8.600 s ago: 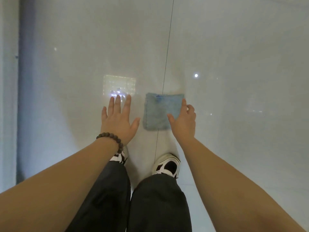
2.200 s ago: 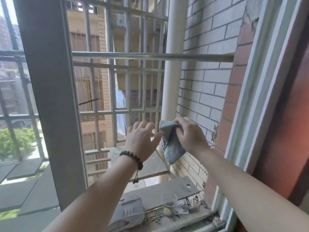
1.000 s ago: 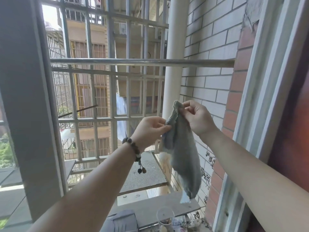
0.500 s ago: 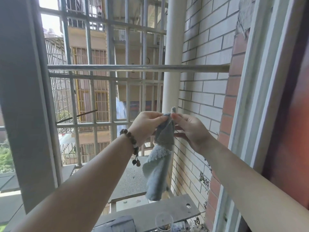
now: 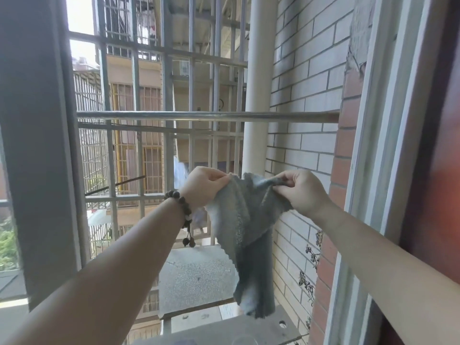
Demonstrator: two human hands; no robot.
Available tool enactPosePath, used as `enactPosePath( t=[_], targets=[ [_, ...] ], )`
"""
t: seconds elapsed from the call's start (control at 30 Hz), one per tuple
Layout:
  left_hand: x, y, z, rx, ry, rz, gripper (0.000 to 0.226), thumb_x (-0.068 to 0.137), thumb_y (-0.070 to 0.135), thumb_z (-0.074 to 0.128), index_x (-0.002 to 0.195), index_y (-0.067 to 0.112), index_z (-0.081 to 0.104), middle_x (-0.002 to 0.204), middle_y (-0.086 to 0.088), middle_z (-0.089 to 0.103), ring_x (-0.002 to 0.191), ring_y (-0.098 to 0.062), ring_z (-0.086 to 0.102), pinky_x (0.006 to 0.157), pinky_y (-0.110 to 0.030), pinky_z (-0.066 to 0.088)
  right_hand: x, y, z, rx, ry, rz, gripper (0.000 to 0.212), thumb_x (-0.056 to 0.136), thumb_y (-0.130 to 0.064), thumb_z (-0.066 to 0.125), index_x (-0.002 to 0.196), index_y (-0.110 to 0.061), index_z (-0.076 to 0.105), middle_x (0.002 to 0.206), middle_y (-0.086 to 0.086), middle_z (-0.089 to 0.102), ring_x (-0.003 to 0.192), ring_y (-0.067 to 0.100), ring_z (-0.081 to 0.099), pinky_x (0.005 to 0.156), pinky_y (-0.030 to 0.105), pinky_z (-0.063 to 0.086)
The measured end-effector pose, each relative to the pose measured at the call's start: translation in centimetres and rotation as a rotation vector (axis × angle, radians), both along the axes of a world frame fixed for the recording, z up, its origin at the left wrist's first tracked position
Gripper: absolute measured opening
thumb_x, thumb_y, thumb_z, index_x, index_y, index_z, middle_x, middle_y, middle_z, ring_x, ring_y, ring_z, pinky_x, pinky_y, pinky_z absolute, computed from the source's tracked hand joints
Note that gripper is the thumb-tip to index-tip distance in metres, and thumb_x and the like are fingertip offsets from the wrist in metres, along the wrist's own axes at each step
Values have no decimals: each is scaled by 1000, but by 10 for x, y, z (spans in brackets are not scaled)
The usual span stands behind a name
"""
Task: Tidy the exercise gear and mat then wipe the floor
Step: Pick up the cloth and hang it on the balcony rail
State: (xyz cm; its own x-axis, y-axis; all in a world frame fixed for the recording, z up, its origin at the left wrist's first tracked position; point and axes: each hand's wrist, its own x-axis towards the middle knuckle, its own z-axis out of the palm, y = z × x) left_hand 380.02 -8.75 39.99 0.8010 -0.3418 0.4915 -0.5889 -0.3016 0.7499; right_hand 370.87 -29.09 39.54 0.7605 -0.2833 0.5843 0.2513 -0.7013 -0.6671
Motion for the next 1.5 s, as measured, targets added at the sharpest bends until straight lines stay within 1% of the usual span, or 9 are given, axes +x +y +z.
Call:
enactPosePath(
  t=[0.2,0.33,0.5,0.83,1.13,1.23,1.33,1.4,1.5],
  targets=[
    [28,10,35,79,-205,145,20,95,27,59,91,14,73,83,-2,69,70,-13,60,57,-18,44,-2,-8,50,-174,-109,-178,3,82,-12,72,80,-11,72,74,2,67,74,17,60,63,21,43],
    [40,18,62,113,-257,126,25,95,30,56,89,11,71,81,-4,67,68,-14,59,59,-20,48,7,-10,78,-212,-165,-260,9,85,-9,68,76,-8,69,65,-2,58,62,14,51,55,21,36],
    [60,21,86,50,-123,-12,15,93,19,56,88,14,69,87,-8,67,78,-19,61,78,-37,56,22,-15,107,-255,-198,-356,14,88,-1,57,85,-8,69,80,7,62,77,23,54,64,23,34],
    [114,-7,123,-199,-341,288,28,83,29,73,67,7,66,62,-3,56,56,-17,47,50,-20,37,48,-32,144,-214,-240,-478,14,90,-12,63,76,-9,61,78,10,59,78,25,50,63,26,28],
    [171,-18,187,-472,-58,13,11,71,9,83,73,10,72,85,-17,72,80,-31,71,83,-38,57,98,-47,206,-118,-267,-542,16,87,-9,65,75,-18,59,84,8,61,78,24,53,68,24,37],
    [200,-25,203,-510,-45,-11,17,58,6,90,63,16,76,85,-18,73,86,-34,71,90,-42,54,117,-54,222,67,-292,-476,13,85,-7,68,78,-16,64,90,12,66,73,26,57,53,21,47],
    [210,-33,213,-520,-43,28,24,66,-2,81,58,19,75,87,-13,73,88,-28,71,87,-39,56,133,-60,228,222,-274,-434,11,86,-1,66,88,-11,69,90,12,61,66,25,55,30,10,36],
    [213,-40,213,-448,-71,56,27,71,-6,76,62,20,75,90,-9,73,89,-25,70,86,-38,57,145,-67,228,168,-253,-490,10,84,-2,67,84,-12,70,94,11,67,80,28,62,52,14,48],
    [214,-50,208,-148,-85,55,20,86,-5,60,97,6,72,92,-9,69,86,-24,68,82,-33,57,159,-76,226,-47,-142,-570,9,84,-3,66,85,-8,73,100,11,71,94,27,66,84,30,54]
  ],
)
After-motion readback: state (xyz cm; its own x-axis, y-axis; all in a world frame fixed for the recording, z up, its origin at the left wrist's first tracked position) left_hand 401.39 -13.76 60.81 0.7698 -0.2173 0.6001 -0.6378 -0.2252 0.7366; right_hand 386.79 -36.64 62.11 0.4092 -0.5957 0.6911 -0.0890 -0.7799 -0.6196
